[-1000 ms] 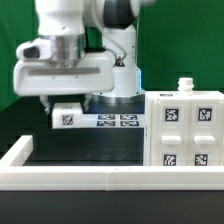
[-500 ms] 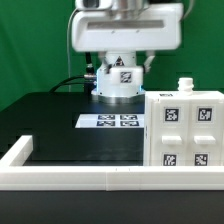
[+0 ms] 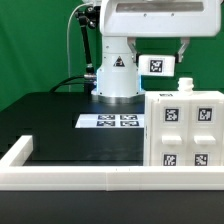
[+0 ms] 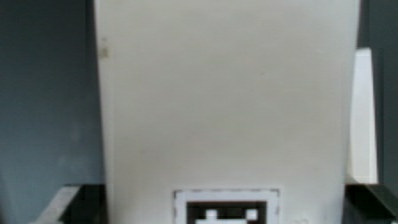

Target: Assemble cabinet

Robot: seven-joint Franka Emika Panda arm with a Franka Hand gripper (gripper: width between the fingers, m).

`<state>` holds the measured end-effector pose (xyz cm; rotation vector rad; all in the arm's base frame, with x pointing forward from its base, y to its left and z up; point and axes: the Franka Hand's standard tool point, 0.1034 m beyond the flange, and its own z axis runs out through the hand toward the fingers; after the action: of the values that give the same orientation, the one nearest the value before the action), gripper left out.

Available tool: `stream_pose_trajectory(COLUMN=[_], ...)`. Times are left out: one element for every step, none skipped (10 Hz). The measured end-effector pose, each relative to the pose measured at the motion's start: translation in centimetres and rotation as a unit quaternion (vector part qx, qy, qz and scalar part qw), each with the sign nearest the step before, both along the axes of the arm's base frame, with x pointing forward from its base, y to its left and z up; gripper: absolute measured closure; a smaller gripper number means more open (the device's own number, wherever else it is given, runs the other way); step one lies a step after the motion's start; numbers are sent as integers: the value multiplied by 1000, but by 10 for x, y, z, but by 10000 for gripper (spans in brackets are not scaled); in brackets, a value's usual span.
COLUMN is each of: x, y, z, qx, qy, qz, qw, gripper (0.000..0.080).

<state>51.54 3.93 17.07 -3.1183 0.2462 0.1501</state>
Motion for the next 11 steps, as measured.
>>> stream_pose_trajectory(x=[1,1,1,1,4,17,27,39,56,72,78], y=[1,1,1,0,1,5,8,13,19,22,25], z=[0,-1,-1,-1,1,7,9,12,18,18,15], qx=[0,0,0,-1,1,1,1,0,-1,-2,-3], qy=[0,0,1,0,-2,-11,-16,-17,-18,-24,-20], qz=[1,1,1,6,23,31,31,35,40,42,44], qw=[1000,1000,1000,1000,1000,999,999,999,999,999,999], gripper=[239,239,239,239,239,239,239,239,239,239,239])
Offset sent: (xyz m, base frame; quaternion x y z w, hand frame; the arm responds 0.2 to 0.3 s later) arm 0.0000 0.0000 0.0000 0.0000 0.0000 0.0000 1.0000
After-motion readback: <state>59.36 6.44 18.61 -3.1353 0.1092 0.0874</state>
